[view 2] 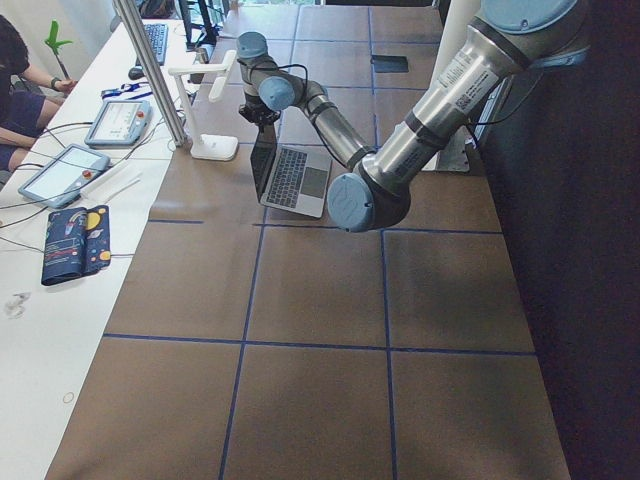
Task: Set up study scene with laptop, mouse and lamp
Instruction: 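Carry the laptop with the left gripper beside the white lamp, opening the lid, then release the open laptop and withdraw the left gripper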
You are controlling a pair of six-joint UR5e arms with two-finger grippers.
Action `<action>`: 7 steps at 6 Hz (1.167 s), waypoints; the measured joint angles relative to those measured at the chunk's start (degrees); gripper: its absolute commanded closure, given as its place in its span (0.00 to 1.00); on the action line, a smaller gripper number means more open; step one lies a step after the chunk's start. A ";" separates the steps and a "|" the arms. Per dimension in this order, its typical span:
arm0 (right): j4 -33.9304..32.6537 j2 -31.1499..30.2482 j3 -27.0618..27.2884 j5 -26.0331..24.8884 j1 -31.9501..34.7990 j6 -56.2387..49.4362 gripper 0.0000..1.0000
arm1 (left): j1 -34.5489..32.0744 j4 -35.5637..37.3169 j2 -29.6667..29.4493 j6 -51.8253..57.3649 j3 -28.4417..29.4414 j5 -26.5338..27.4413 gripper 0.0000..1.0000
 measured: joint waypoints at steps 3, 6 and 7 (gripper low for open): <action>-0.02 -0.06 -0.12 0.00 0.00 0.00 0.00 | -0.01 -8.64 -3.36 -6.16 9.48 1.13 0.79; -0.02 -0.16 -0.21 0.00 0.00 0.00 0.00 | -0.59 -9.56 -3.38 -7.21 9.66 0.98 0.05; -0.02 -0.17 -0.21 0.00 0.00 0.00 0.00 | -1.93 -9.28 -2.73 -7.16 8.53 0.07 0.03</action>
